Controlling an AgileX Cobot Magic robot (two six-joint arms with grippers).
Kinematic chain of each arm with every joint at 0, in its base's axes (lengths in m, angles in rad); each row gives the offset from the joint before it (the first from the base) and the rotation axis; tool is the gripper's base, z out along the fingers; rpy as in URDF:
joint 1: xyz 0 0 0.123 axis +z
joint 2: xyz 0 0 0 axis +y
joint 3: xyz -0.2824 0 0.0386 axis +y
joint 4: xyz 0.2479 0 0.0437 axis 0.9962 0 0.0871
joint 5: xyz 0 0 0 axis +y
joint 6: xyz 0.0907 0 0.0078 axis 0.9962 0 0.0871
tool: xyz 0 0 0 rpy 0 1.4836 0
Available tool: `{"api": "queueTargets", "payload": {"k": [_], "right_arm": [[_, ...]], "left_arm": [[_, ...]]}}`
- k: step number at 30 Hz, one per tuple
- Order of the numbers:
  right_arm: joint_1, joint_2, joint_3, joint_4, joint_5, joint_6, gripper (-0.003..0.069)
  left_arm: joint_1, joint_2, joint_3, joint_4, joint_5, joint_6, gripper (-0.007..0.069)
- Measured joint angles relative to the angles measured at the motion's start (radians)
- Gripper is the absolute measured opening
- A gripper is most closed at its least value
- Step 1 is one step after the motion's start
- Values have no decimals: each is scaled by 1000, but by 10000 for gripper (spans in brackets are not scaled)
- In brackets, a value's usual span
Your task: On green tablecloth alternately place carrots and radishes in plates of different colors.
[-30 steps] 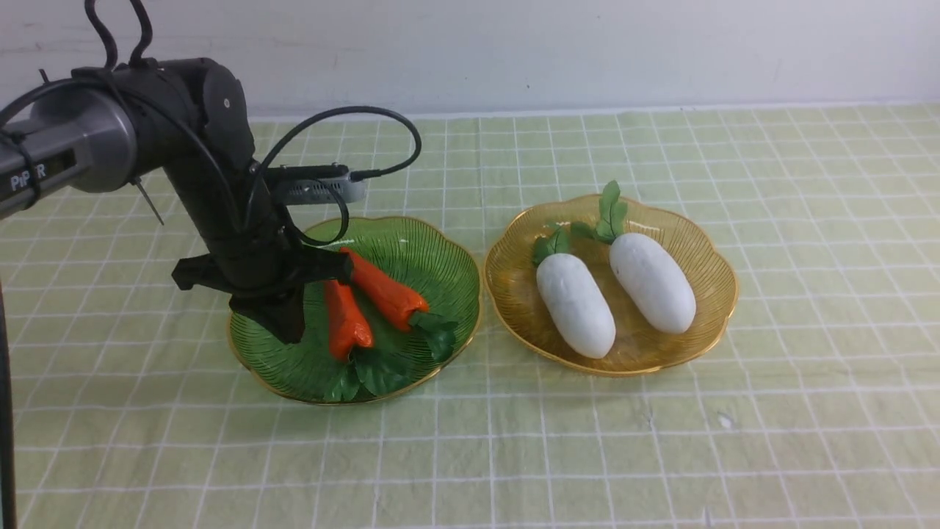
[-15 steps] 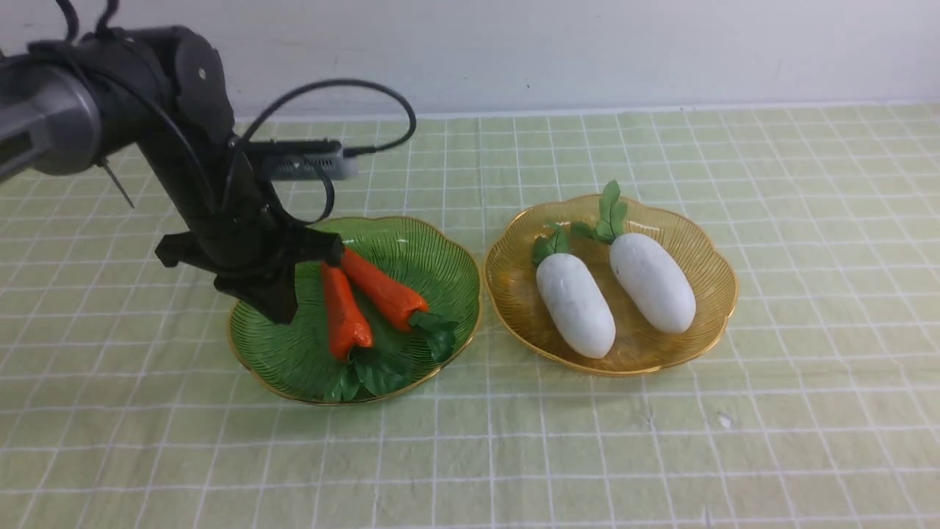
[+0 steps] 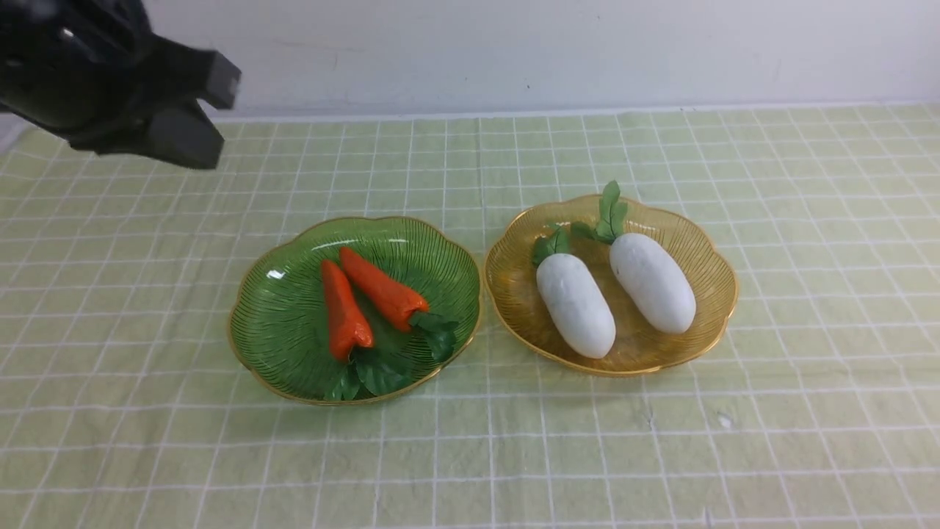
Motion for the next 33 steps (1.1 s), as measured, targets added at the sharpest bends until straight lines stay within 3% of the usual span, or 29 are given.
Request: {"api": "queueTargets", "payload": {"k": [9,14,20,24,32,33], "right_arm": [[-6,0,0,0,0,0,-13],[-6,0,0,0,0,0,-13],[-6,0,0,0,1,0,-13],[-6,0,0,0,1,0,-13],[-6,0,0,0,1,0,-13],[-6,0,0,0,1,0,-13]], "left_arm": [[0,-270,26,68,14,23,-8],[0,-492,194,168,17,26,-8],[0,-726,476,178,-1,26,-8],[0,-940,798,127,-283,-6,-8],[0,-1147,1153,118,-878,-27,-8],[0,-1149,1153,118,-888,-27,-8]]}}
